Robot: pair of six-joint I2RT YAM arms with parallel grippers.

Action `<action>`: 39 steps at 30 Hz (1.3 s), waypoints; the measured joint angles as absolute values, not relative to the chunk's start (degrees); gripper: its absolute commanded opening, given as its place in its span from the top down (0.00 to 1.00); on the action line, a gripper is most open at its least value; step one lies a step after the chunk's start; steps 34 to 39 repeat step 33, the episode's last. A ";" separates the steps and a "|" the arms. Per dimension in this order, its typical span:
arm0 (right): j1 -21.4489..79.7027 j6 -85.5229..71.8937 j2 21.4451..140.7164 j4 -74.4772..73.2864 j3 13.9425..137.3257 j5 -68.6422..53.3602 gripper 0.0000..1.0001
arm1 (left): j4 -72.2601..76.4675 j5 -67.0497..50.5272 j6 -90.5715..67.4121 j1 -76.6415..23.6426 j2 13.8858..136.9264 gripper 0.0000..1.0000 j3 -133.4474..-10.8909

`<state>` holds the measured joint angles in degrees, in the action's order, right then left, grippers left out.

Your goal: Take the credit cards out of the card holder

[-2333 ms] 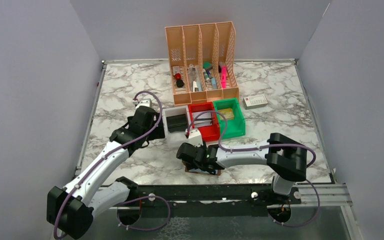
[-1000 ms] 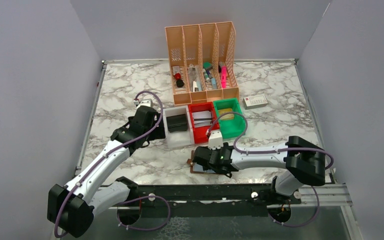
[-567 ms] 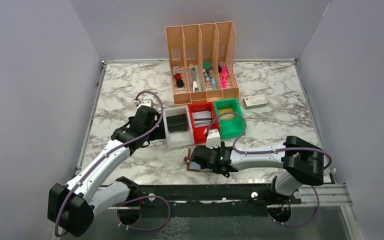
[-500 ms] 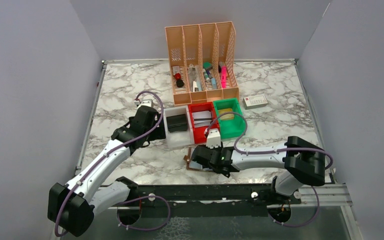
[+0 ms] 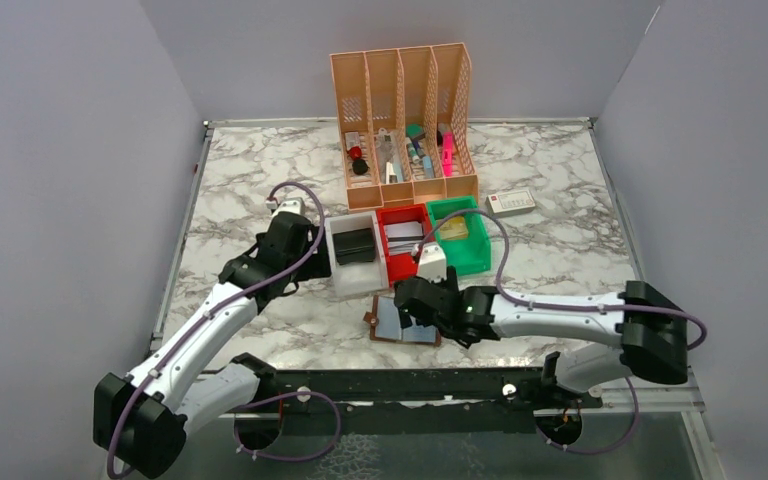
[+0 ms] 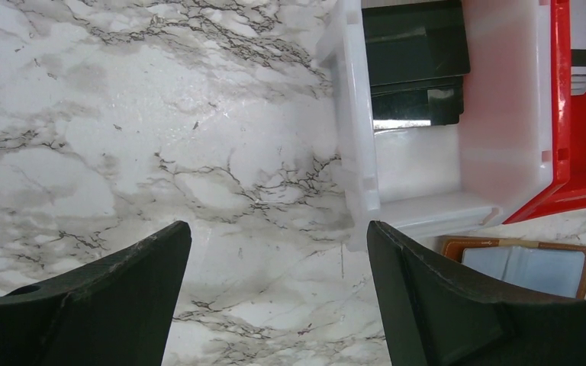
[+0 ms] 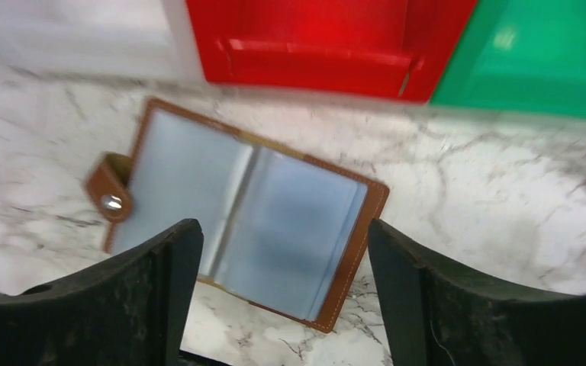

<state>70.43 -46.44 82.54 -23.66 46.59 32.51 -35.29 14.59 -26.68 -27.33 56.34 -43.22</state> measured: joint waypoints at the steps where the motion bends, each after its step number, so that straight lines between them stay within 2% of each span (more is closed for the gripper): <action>1: 70.43 -45.23 80.79 -24.10 47.31 33.61 0.11 | -35.29 14.59 -26.68 -27.33 55.90 0.09 -43.22; 3: 70.00 -42.17 76.51 -24.32 48.77 36.01 0.10 | -35.29 14.63 -26.70 -27.33 55.09 0.02 -43.22; 6: 66.19 -36.69 69.89 -23.42 50.35 38.26 0.10 | -35.29 15.14 -26.92 -27.33 53.41 0.01 -43.22; 11: 50.09 -29.04 63.26 -20.91 50.50 37.28 0.07 | -35.33 17.91 -27.42 -27.33 52.14 0.01 -43.57; 16: 32.53 -25.17 59.81 -19.14 50.24 30.20 0.07 | -36.10 21.78 -27.07 -27.33 52.21 0.01 -47.05; 19: 27.16 -23.66 59.13 -18.85 49.89 27.00 0.07 | -36.01 25.63 -26.04 -27.33 52.18 0.01 -50.94; 27: 26.63 -19.18 56.53 -15.64 45.06 20.91 0.06 | -35.48 33.82 -23.20 -27.33 49.28 0.01 -55.46; 39: 26.63 -17.45 55.18 -13.06 42.09 18.11 0.06 | -35.51 35.22 -23.00 -27.31 46.15 0.01 -55.57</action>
